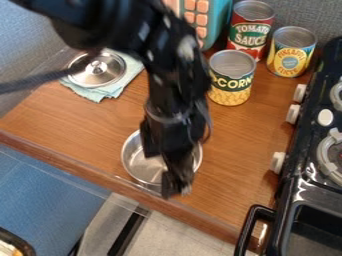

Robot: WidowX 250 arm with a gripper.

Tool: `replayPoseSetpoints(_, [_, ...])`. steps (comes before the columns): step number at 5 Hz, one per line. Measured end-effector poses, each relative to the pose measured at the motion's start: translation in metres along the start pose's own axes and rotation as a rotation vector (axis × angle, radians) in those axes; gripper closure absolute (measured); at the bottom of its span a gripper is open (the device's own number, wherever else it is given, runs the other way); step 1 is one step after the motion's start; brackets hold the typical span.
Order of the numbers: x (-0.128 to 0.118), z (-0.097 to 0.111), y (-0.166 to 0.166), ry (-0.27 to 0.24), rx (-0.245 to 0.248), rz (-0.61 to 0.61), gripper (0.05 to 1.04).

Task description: Moved the silver pot to the bottom left side of the table

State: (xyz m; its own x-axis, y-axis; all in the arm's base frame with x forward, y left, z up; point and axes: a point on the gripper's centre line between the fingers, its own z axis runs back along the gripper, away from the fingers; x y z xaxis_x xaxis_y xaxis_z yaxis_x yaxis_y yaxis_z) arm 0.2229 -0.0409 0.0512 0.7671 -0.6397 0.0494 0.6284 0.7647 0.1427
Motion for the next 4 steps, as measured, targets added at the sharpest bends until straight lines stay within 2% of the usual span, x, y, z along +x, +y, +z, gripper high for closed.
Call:
replayPoseSetpoints(1, [0.0029, -0.0102, 0.0008, 0.028, 0.017, 0.000, 0.133])
replayPoseSetpoints(3, [0.0058, -0.0110, -0.0017, 0.028, 0.019, -0.028, 0.698])
replayPoseSetpoints(4, [0.0044, -0.0111, -0.0033, 0.036, 0.007, -0.039, 0.913])
